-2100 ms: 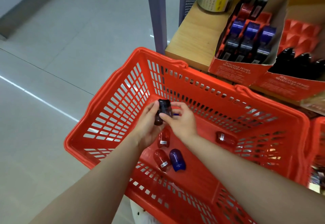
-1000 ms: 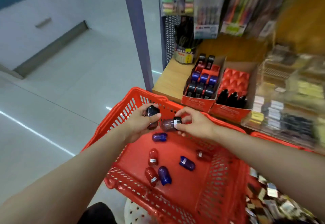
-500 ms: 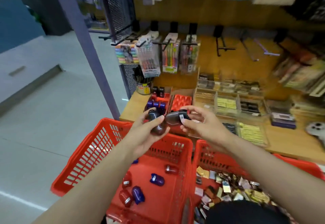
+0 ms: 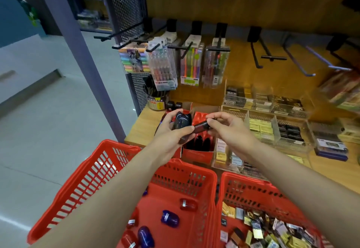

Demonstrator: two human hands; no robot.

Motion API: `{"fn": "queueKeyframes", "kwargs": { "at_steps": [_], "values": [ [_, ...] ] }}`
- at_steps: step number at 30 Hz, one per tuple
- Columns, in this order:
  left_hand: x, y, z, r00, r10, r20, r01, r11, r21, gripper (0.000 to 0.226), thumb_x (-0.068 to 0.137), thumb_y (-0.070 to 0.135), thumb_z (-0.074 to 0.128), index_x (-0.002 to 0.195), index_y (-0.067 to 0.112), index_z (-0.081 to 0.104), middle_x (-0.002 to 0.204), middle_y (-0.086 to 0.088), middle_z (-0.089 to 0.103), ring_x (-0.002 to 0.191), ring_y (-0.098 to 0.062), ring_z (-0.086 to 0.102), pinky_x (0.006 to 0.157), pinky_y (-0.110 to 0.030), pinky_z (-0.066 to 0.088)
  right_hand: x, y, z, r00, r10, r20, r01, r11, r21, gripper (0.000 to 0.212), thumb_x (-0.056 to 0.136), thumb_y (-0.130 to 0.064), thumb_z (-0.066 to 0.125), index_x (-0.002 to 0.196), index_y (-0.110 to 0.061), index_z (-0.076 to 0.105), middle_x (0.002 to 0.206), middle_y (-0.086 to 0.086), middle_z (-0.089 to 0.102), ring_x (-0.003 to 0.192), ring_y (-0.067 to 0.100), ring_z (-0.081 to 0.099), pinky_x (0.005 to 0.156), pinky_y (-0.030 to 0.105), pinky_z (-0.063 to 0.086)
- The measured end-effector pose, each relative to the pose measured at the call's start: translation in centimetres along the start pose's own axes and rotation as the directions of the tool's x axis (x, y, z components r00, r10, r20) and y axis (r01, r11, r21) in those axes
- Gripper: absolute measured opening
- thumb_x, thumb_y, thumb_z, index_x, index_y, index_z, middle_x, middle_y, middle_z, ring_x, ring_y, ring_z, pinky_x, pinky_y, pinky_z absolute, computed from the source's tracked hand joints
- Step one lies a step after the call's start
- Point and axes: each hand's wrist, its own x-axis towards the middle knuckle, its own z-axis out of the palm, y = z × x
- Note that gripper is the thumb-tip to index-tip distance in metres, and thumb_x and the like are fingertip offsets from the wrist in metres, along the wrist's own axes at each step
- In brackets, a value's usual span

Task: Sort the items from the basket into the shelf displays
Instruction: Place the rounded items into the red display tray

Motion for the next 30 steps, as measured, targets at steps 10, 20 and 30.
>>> {"fn": "queueKeyframes", "kwargs": {
  "at_steps": [10,20,30],
  "values": [
    [2.3,-1.0,-2.0,0.997,0.017,-0.080,-0.001,0.980,0.199,0.065,0.083,-0.005,0.074,0.133,0.030,0.050,0.120,-0.014,0.058,0.089,-0.022,0.066,0.081,-0.031,0.059,5.3,0.4,-0.2,0.990,-0.133,-0.041,0.096,0.869,-0.485,0.039,0.083,-0.024,0.078,0.118,-0.020,0.060,0.100,-0.011,0.060,0.079,0.002,0.062,0.066,0.008,0.046],
    [2.6,-1.9,-3.4,0.994,-0.008,-0.106,0.030,0.976,0.214,0.069,0.079,-0.004,0.077,0.129,0.037,0.053,0.116,-0.002,0.067,0.106,-0.021,0.067,0.096,-0.039,0.054,7.7,3.9,2.4,0.983,-0.148,0.112,0.184,0.698,-0.693,0.046,0.078,-0.021,0.082,0.121,-0.020,0.065,0.116,0.003,0.069,0.093,0.016,0.067,0.086,0.031,0.054],
    [2.9,-2.2,-3.6,0.993,-0.011,-0.115,0.036,0.975,0.220,0.067,0.078,-0.002,0.079,0.121,0.044,0.056,0.121,-0.004,0.065,0.107,-0.021,0.067,0.093,-0.038,0.055,8.6,4.7,2.8,0.987,-0.148,0.054,0.146,0.724,-0.674,0.045,0.074,-0.026,0.085,0.117,-0.019,0.070,0.102,0.005,0.073,0.086,0.013,0.067,0.080,0.026,0.055]
  ]
}}
